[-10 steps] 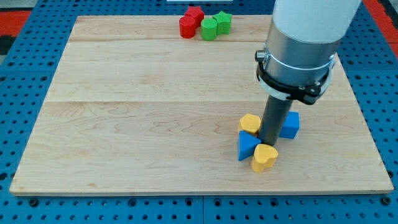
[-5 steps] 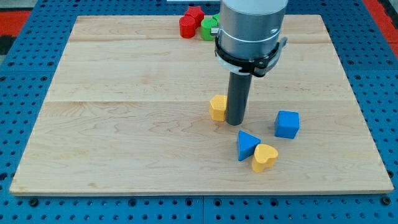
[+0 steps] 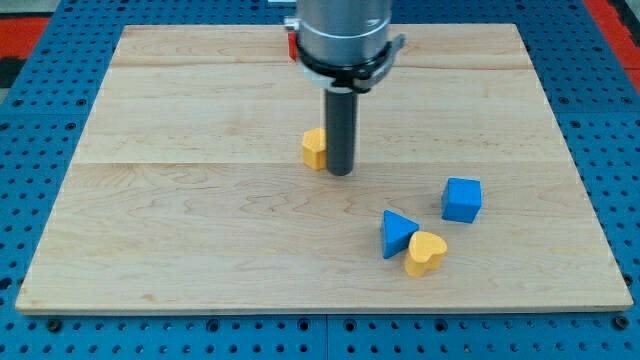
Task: Push the yellow hexagon towards the up
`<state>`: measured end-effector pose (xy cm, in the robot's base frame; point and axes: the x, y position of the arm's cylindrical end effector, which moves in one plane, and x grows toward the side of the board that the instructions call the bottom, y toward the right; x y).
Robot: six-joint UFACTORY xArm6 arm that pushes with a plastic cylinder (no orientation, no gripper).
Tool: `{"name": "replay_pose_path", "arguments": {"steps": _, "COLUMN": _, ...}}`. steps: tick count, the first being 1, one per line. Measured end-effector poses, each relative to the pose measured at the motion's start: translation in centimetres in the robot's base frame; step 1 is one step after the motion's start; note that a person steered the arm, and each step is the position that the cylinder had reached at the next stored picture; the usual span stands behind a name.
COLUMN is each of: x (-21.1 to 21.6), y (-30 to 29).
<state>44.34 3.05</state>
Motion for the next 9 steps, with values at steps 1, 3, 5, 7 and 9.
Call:
{"name": "replay_pose_path", "arguments": {"steps": 1, "x": -3.2, "y": 0.0}}
{"name": "replay_pose_path", "arguments": {"steps": 3, "x": -1.2, "y": -2.7}}
{"name": "replay_pose_path", "arguments": {"steps": 5, "x": 1.8, "y": -9.6}}
{"name": "replay_pose_path", "arguments": {"steps": 7, "x": -2.0, "y": -10.7}}
{"name": "replay_pose_path", "arguments": {"steps": 9, "x": -7.7, "y": -10.7}}
